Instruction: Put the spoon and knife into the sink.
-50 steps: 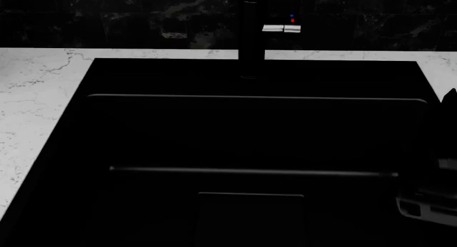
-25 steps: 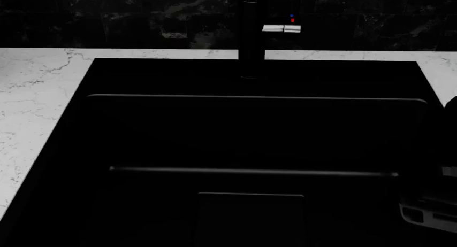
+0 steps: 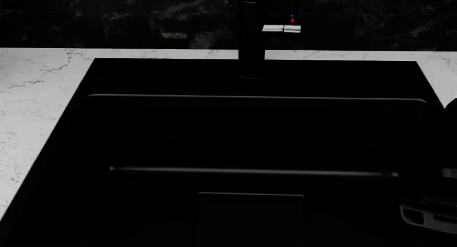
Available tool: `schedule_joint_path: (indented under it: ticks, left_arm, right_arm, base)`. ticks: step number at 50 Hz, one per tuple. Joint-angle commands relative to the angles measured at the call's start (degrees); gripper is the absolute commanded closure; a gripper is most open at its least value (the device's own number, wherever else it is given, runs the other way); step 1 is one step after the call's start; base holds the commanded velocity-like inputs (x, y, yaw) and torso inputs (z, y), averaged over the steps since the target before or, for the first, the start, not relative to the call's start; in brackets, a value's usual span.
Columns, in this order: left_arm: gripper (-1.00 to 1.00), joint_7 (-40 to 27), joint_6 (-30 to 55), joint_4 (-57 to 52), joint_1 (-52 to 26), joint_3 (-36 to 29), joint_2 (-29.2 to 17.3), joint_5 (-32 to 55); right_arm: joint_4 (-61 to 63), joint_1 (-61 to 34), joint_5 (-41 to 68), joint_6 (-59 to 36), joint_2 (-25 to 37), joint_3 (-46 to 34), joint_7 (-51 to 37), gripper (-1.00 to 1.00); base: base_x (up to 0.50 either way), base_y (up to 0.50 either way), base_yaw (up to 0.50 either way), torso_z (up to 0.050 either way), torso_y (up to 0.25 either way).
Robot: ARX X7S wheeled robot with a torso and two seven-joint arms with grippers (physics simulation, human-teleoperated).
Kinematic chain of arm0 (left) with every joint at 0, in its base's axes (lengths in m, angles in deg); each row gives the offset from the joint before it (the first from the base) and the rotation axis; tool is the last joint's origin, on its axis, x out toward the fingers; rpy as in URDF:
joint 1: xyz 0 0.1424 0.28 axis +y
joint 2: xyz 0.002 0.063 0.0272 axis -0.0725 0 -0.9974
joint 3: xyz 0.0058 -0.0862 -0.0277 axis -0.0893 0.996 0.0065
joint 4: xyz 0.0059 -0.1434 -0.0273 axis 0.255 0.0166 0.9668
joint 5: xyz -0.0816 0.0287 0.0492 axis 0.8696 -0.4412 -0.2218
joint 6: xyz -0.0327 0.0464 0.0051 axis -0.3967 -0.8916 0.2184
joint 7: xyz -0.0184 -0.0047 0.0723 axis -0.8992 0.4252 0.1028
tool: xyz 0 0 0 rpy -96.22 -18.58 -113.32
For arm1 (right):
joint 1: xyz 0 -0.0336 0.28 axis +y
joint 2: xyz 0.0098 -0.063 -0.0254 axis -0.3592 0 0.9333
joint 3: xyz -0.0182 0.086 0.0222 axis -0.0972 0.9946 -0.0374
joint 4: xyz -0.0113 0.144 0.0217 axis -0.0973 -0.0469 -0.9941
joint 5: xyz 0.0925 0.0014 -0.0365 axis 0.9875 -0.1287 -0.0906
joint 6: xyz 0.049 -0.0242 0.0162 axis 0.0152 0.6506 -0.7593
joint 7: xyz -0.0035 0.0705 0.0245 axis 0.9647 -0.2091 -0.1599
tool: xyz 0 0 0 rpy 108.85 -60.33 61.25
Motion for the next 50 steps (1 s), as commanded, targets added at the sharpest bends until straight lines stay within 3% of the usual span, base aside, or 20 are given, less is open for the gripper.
schedule_joint_path:
  ticks: [1, 45, 46, 50]
  left_arm:
    - [-1.00, 3.7, 0.2, 2.9, 0.8, 0.1, 2.3, -5.0]
    - [-1.00, 11.3, -3.6, 5.8, 9.7, 0.9, 7.3, -10.4]
    - [1.00, 10.6, -3.5, 5.9, 9.7, 1.0, 7.2, -10.0]
    - [1.00, 9.2, -3.7, 5.1, 8.9, 1.1, 6.9, -10.0]
  right_arm:
    - [0.5, 0.4, -1.0, -0.1, 0.0, 1.5, 0.9, -1.00]
    - [-0.8, 2.5, -2.4, 2.9, 0.0, 0.3, 1.0, -1.00]
    - [-0.8, 2.4, -2.3, 2.9, 0.0, 0.3, 1.0, -1.00]
    - [-0.8, 2.6, -2.5, 3.0, 0.0, 0.3, 0.7, -1.00]
  base:
    - [0.00, 0.00, 0.00, 0.000, 0.000]
    - [0.00, 0.00, 0.00, 0.000, 0.000]
    - [0.00, 0.00, 0.00, -0.010, 0.000]
    - [0.00, 0.00, 0.00, 0.000, 0.000]
